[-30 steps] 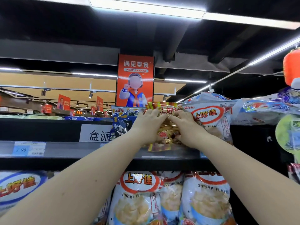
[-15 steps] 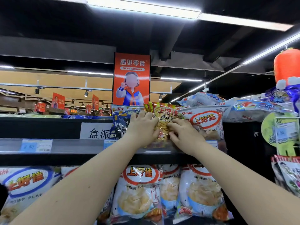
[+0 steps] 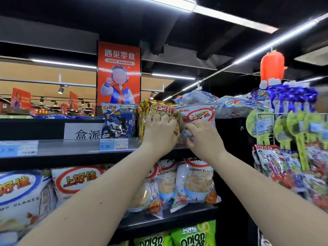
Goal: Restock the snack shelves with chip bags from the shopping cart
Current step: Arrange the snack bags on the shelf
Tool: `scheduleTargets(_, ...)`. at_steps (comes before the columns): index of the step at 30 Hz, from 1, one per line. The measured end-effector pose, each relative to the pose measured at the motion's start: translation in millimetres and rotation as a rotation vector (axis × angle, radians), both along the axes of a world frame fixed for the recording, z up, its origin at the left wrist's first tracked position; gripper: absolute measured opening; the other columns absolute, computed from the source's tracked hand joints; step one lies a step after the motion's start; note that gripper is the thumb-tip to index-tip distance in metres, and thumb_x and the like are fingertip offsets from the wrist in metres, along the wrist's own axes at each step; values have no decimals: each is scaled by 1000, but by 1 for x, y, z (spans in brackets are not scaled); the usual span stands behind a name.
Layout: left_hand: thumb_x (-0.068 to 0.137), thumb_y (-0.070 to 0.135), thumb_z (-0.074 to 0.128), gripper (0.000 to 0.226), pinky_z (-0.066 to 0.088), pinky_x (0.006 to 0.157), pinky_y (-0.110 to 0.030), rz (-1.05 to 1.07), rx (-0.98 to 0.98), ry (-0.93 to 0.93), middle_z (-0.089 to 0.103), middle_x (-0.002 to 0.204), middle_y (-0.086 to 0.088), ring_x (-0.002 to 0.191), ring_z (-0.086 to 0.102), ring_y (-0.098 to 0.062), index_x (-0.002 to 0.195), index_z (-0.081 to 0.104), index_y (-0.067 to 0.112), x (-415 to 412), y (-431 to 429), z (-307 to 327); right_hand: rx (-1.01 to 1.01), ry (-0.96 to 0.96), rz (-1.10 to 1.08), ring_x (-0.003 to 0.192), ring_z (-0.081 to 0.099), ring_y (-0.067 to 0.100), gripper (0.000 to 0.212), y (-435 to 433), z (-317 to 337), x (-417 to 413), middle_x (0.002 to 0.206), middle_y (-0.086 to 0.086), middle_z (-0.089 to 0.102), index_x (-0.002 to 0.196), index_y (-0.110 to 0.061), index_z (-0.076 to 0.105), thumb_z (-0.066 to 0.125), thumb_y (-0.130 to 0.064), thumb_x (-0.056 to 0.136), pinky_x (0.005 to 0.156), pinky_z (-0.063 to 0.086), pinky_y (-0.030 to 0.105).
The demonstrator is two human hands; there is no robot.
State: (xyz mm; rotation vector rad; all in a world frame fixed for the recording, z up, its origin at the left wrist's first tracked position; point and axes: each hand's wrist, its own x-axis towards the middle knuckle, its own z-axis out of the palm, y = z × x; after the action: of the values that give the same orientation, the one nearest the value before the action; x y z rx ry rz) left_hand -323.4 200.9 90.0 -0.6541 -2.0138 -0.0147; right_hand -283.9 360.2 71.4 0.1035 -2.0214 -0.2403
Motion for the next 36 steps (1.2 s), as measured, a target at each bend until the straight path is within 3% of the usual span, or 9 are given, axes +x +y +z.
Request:
scheduleTargets(5,88,37,52,44,32,99,-48,-167,17,-24,54,127,-5,120,44,-32,130,52,22,29,56,-20,-3,-18,-205,80,57,33,32,46,-22,56,87,7,63,95,-11,66,73,-18,64,59,47,38)
scheduleTargets(9,66,33,71,31,41,80,-42,-318,7,-29,64,93,-5,91,57,-32,95,68,20,66,120,-48,-33,-55,-336,83,57,34,33,95,-47,114,88,9,62,97,-11,65,73,-17,66,62,49,41)
scheduleTargets(12,61,33,70,29,44,74,-40,-428,2,-31,63,83,-3,81,58,-30,87,70,20,101,169,-72,-59,-72,-450,80,57,34,38,130,-68,165,88,10,62,97,-9,65,77,-13,62,62,46,39)
scheduleTargets(14,65,34,67,30,45,77,-42,-489,-17,-32,63,87,-5,84,60,-30,91,70,18,130,199,-84,-98,-67,-519,83,58,34,37,152,-85,201,90,10,63,98,-10,66,78,-16,64,64,45,38)
scheduleTargets(17,87,35,56,38,34,100,-49,-566,-121,-123,57,122,-8,117,48,-33,122,57,19,180,246,-106,-113,-107,-643,82,58,34,39,188,-112,256,90,9,63,98,-12,66,80,-16,62,63,43,36)
scheduleTargets(19,91,35,51,39,31,102,-47,-615,-145,-156,53,128,-7,122,44,-32,127,53,20,215,278,-122,-134,-145,-721,81,58,33,41,214,-129,295,88,9,62,98,-12,65,81,-11,60,64,46,39)
scheduleTargets(28,64,33,69,21,43,71,-41,-833,-96,-285,61,80,-4,80,58,-30,80,67,21,364,439,-215,-232,-242,-931,90,54,33,27,340,-199,466,91,6,59,94,-14,61,71,-24,71,65,36,36)
scheduleTargets(33,58,30,62,23,44,67,-39,-884,-76,-419,61,78,-4,77,59,-30,78,68,20,424,512,-282,-288,-343,-968,84,58,33,32,410,-254,531,85,5,61,92,-16,66,76,-25,63,64,45,38)
scheduleTargets(36,69,32,65,24,39,78,-40,-838,-171,-523,64,93,-3,93,57,-30,92,67,24,446,548,-317,-304,-398,-986,81,58,32,32,449,-287,551,82,4,61,88,-18,66,76,-27,60,62,45,36)
